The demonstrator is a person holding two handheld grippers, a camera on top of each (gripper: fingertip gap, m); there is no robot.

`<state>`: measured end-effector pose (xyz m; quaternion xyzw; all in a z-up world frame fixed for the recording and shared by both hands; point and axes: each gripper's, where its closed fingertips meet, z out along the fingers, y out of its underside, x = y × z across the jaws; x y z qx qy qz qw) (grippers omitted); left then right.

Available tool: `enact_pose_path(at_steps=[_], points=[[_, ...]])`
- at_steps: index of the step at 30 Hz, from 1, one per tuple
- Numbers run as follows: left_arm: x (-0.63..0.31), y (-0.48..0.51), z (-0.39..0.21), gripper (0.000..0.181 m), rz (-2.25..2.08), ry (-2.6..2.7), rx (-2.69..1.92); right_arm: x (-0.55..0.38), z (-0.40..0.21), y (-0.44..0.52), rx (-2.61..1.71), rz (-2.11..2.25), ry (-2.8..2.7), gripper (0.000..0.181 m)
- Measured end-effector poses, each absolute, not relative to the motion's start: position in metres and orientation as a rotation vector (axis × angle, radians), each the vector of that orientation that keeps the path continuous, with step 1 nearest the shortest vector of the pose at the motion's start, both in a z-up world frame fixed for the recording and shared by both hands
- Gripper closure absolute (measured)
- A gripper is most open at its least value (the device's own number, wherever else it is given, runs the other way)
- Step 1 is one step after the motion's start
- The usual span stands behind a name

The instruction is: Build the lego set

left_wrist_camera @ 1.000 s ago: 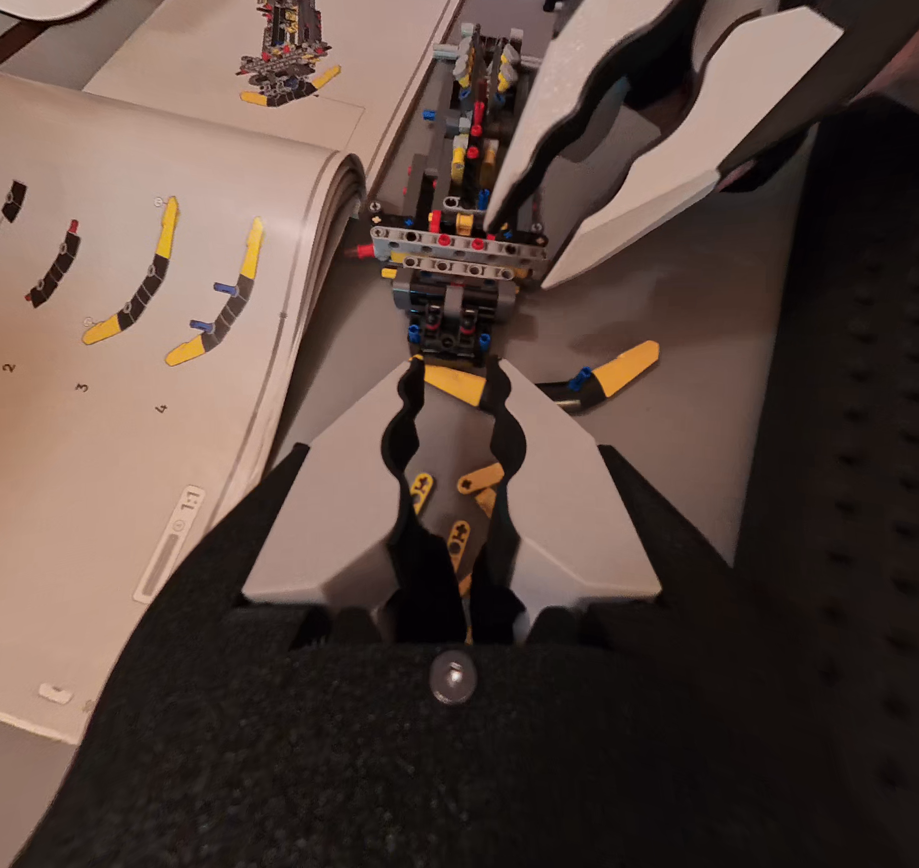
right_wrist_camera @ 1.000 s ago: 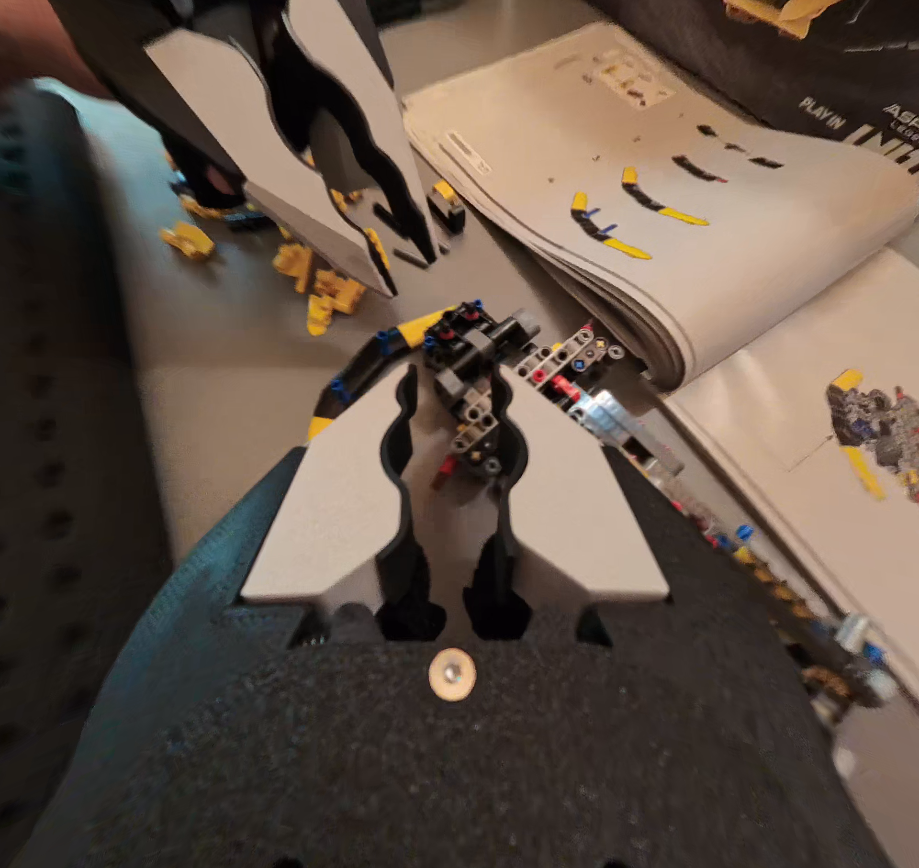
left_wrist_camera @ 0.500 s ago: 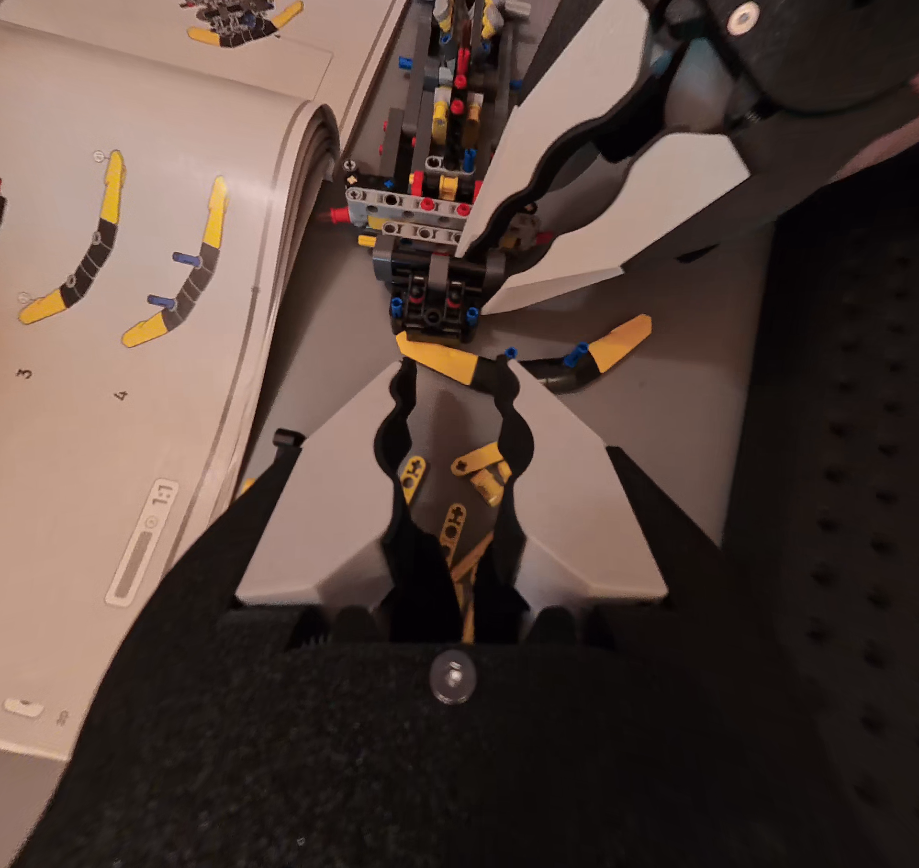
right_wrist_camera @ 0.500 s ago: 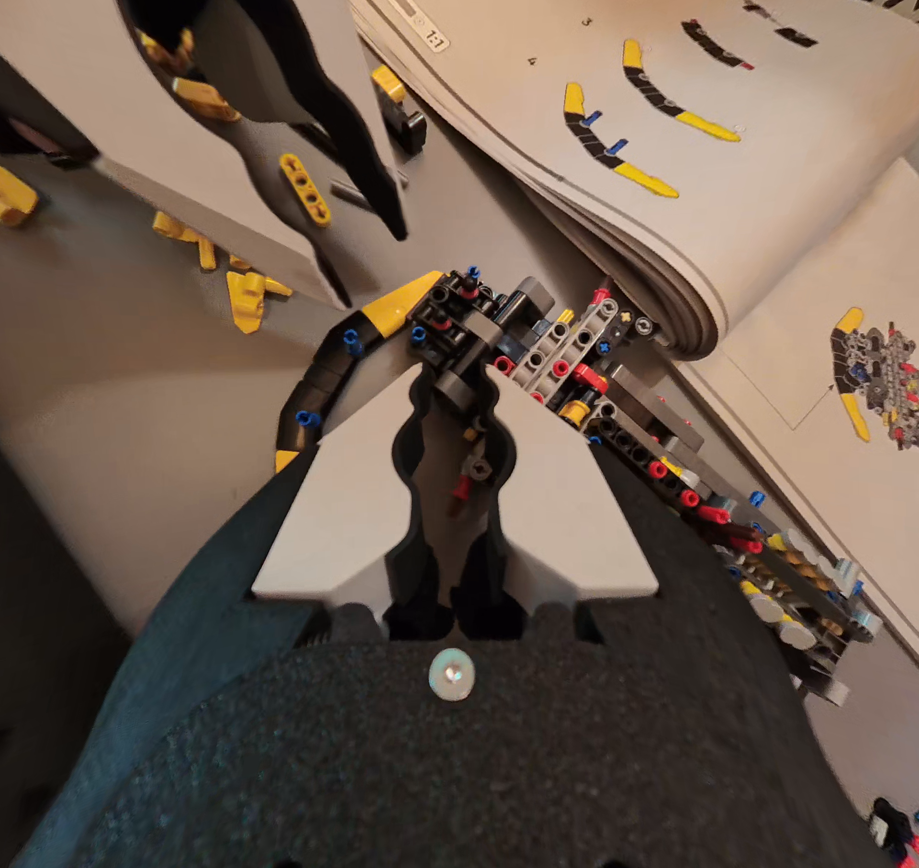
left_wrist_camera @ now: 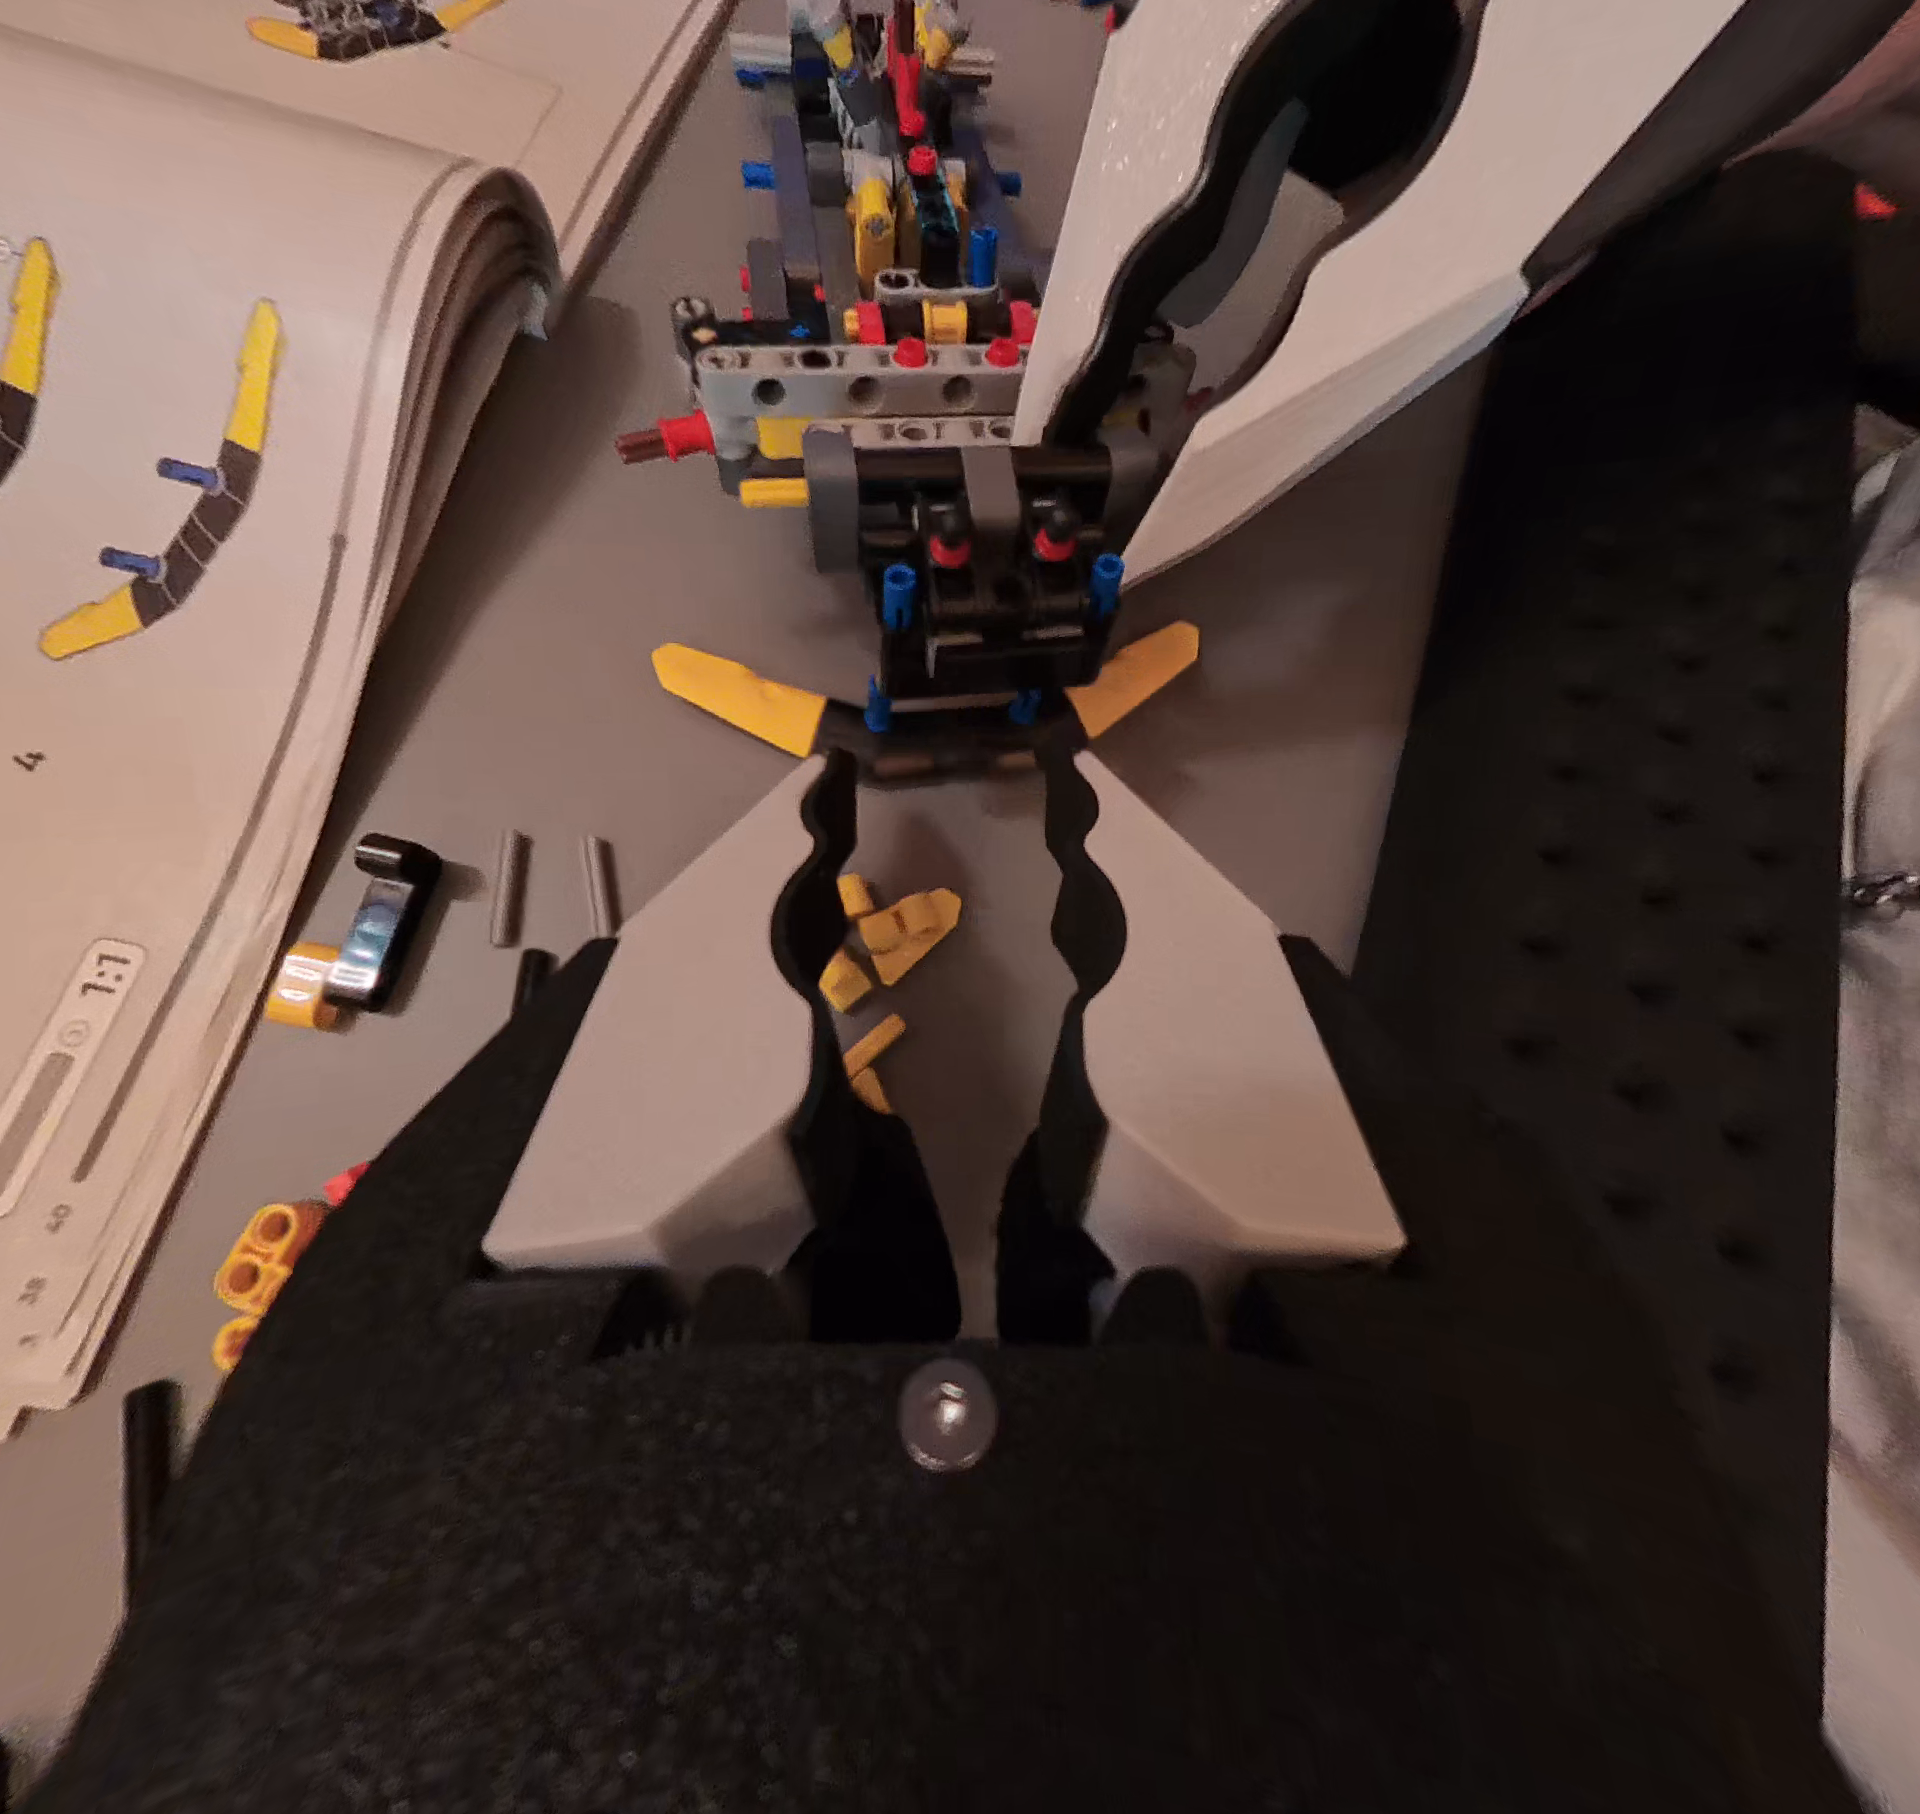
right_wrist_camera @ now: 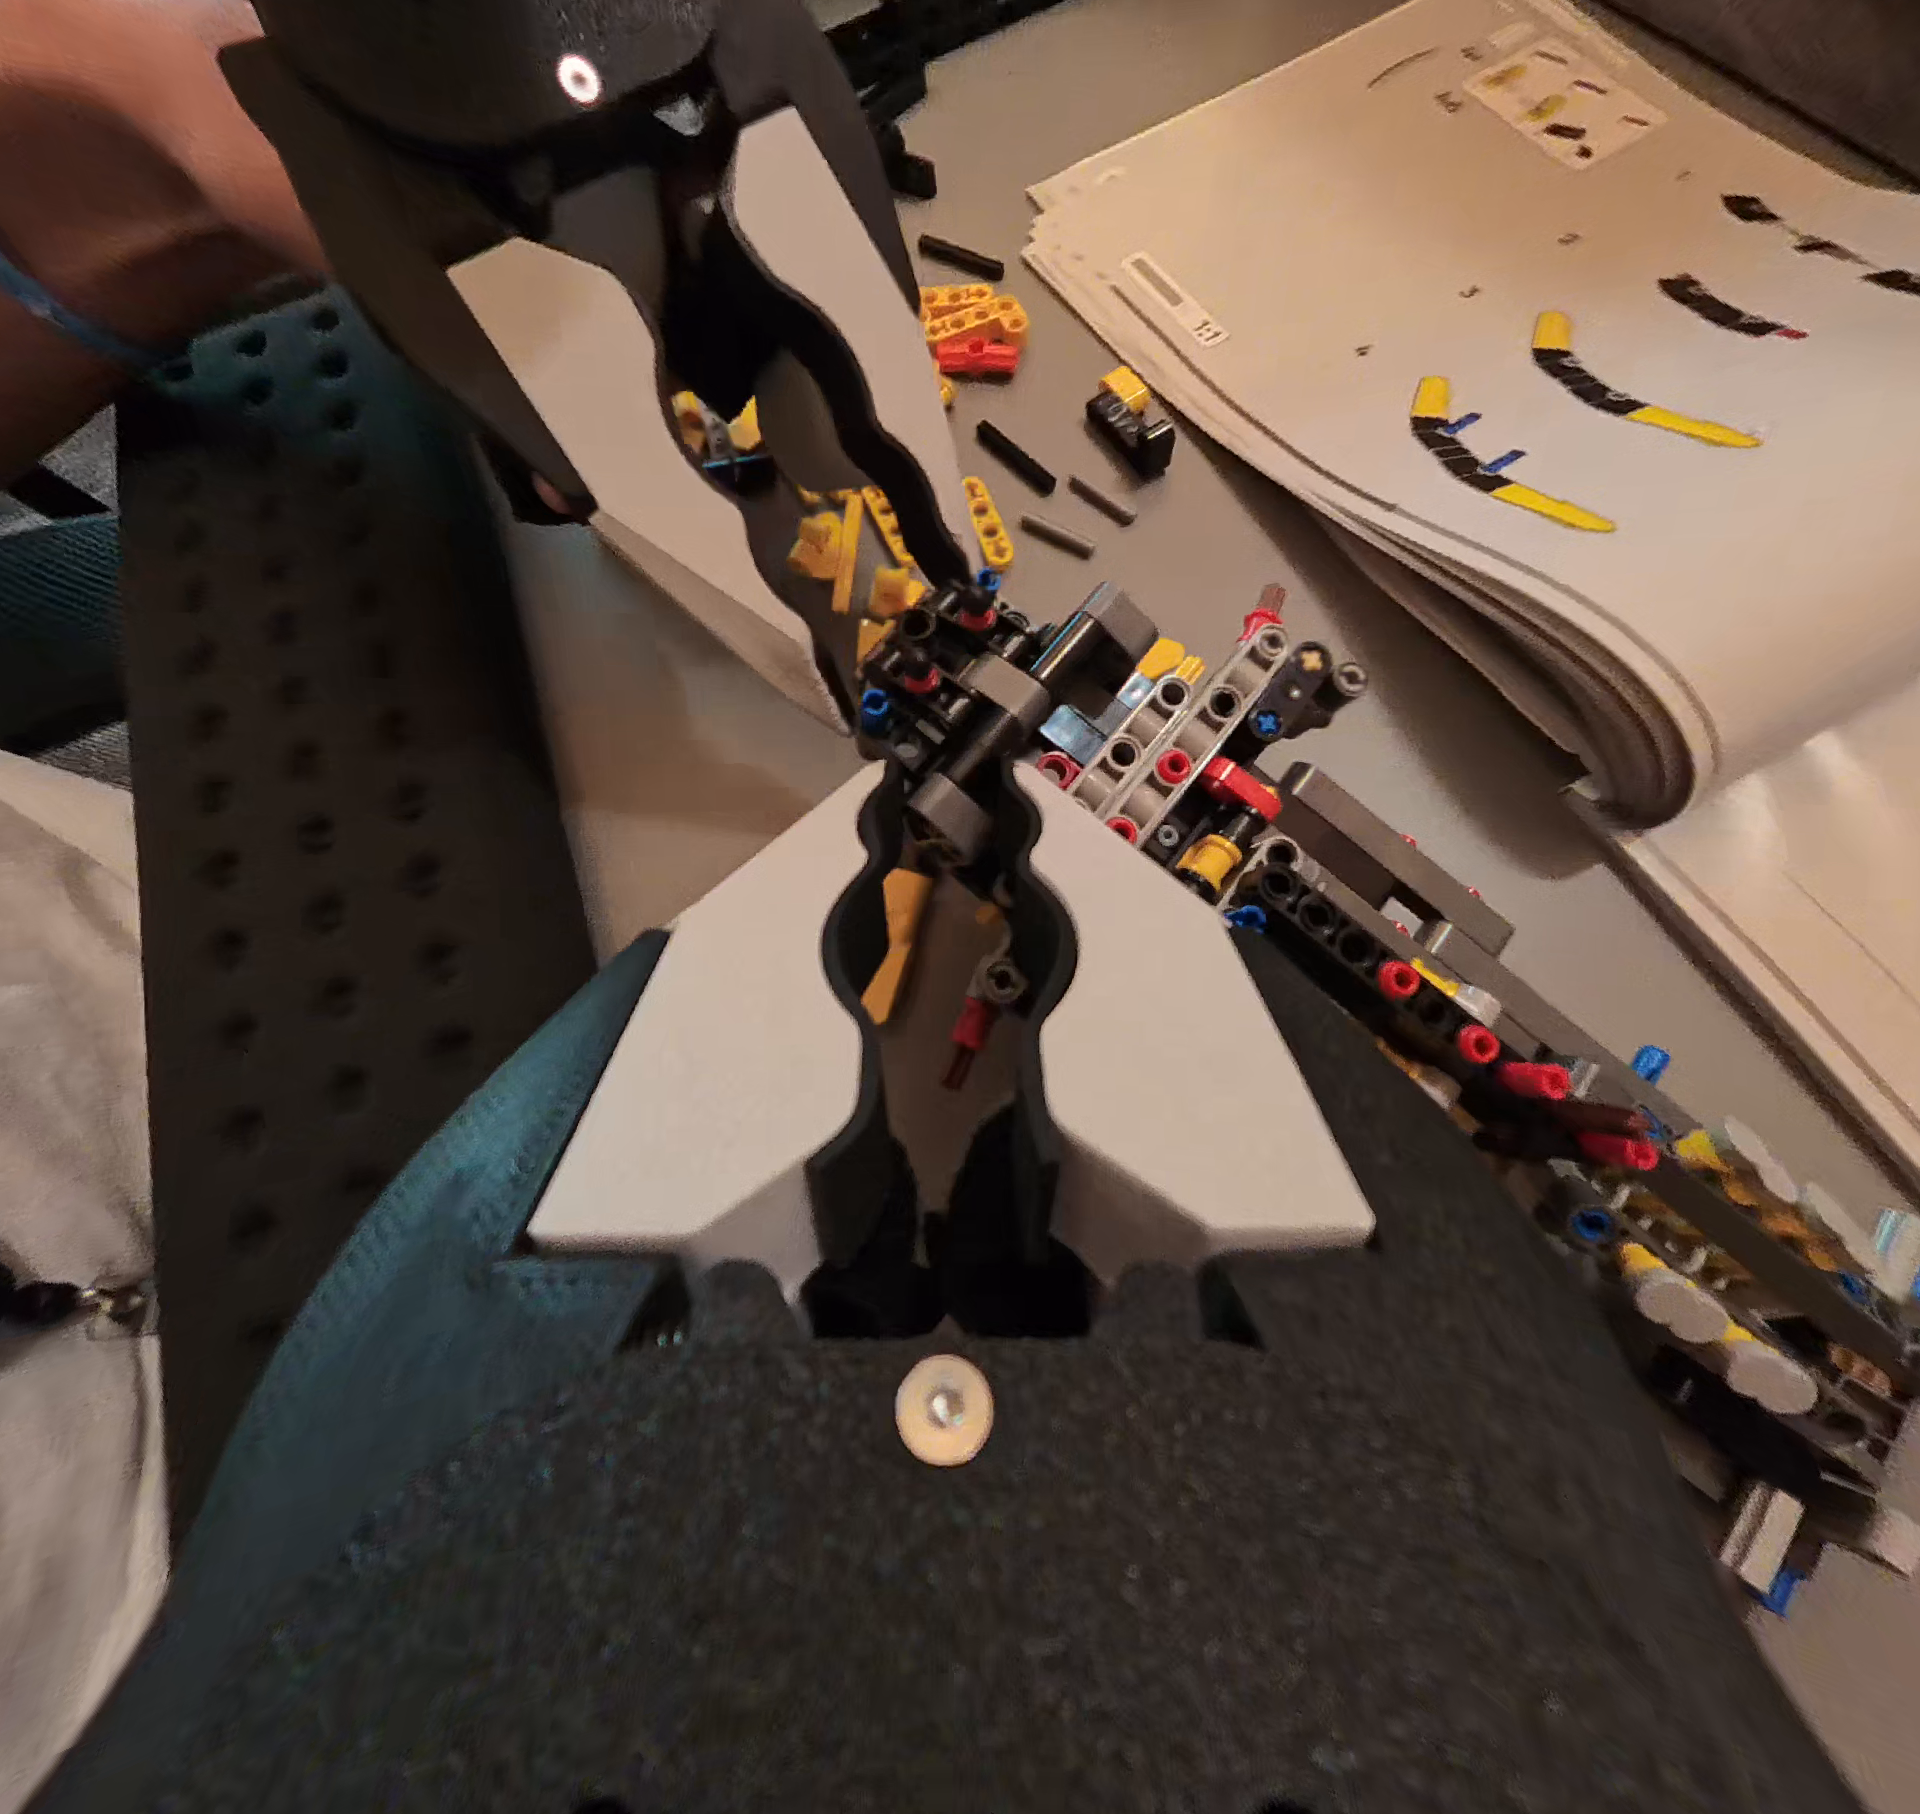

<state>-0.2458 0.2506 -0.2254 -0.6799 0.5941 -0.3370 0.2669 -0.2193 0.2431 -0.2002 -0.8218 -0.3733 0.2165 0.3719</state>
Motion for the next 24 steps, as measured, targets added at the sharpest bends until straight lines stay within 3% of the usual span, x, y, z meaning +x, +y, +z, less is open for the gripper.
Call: enact_pose_path(at_steps=[7, 24], points=[[-0.246, 0.244, -0.234, 0.131, -0.840, 1.618, -1.842, -0.232, -0.215, 0.240, -2.141, 0.444, -1.038, 0.165], [-0.232, 0.247, -0.229, 0.142, -0.798, 1.581, -1.736, -0.222, -0.223, 0.241, -2.185, 0.260, -1.074, 0.164]])
